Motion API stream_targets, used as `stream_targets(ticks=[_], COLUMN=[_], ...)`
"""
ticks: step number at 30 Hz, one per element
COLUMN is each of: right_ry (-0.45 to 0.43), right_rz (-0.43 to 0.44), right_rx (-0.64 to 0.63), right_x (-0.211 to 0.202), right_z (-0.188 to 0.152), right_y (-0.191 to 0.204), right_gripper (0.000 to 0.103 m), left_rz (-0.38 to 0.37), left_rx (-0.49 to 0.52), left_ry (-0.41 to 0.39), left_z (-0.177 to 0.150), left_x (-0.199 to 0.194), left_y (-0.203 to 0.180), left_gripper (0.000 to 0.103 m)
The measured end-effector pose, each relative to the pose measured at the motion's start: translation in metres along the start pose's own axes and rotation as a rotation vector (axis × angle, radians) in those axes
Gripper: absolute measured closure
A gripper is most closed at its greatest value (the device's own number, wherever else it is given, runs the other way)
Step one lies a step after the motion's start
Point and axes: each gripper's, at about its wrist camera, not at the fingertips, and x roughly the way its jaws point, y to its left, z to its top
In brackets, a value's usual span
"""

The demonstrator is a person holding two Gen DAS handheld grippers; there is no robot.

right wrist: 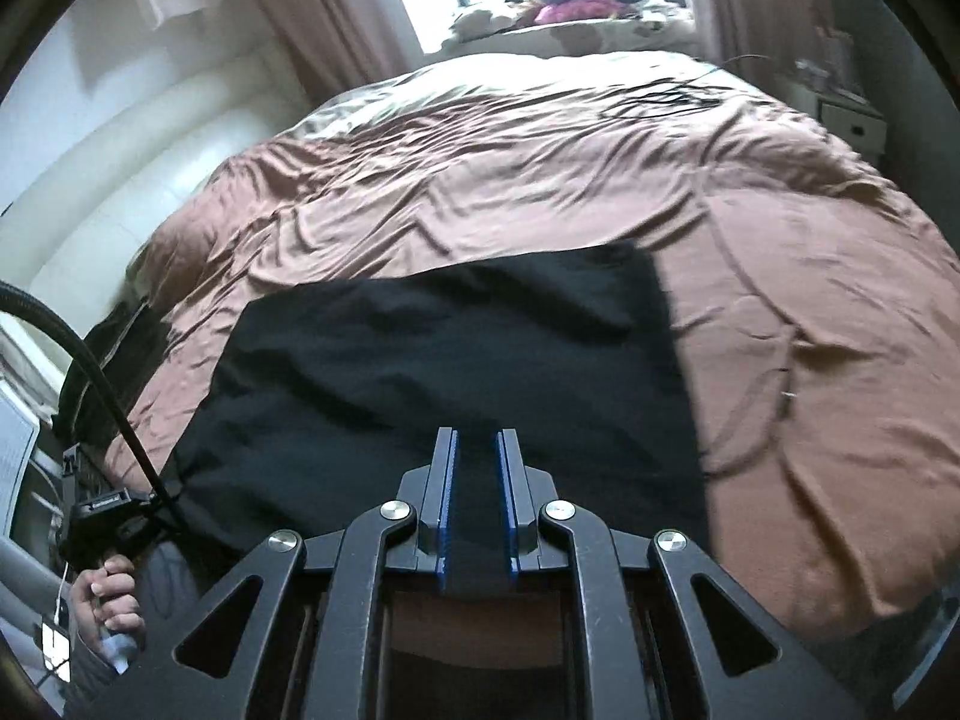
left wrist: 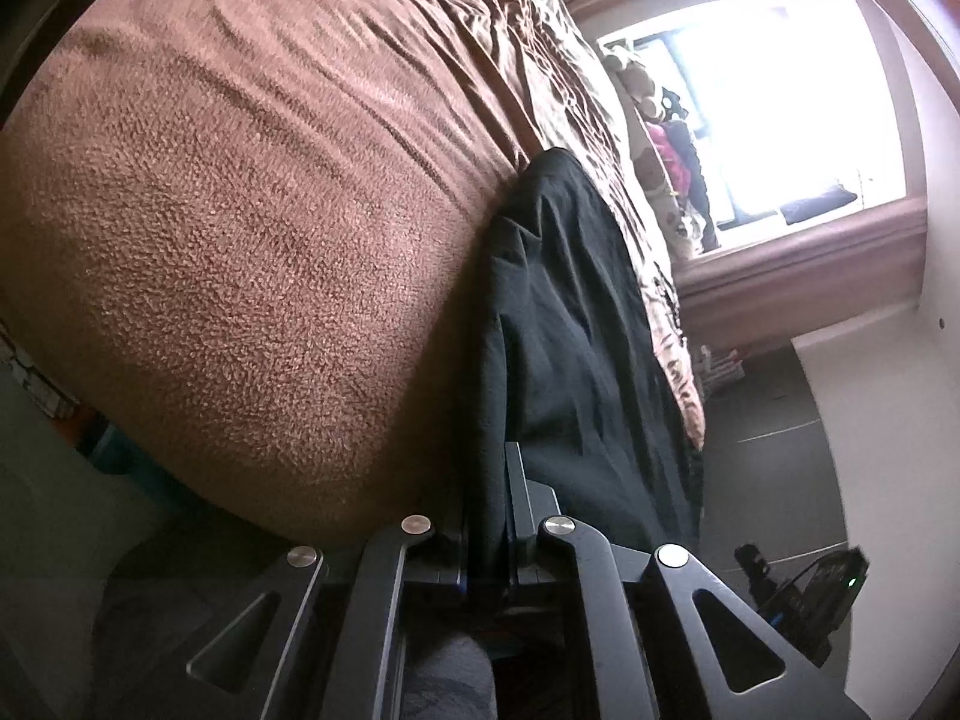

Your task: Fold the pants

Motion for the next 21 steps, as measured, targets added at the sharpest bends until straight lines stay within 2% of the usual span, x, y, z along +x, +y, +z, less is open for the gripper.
stream_targets(ticks=[9,16,21], right_ry=[0.089,0.165,0.225], right_rz=[0.034,0.063,0.076], right_rx=[-0.072,-0.100,-0.143], right_x=[0.066,0.115,0.129], right_z=[0.020,0.021,0.009], right_y=[0.054,0.065,0.072], right_gripper=[0.093,0.093,0.093], left_rz=[0.012,0.006,0.003], left_rx=[0.020,0.018,0.017], left_ry=[-0.011,-0.014,-0.016], left_z=[0.001,0.002,0.003], left_x=[0.003,0.006,0.007], left_y=[-0.004,-0.005,-0.005], left_gripper=[0.095,0.095,0.095])
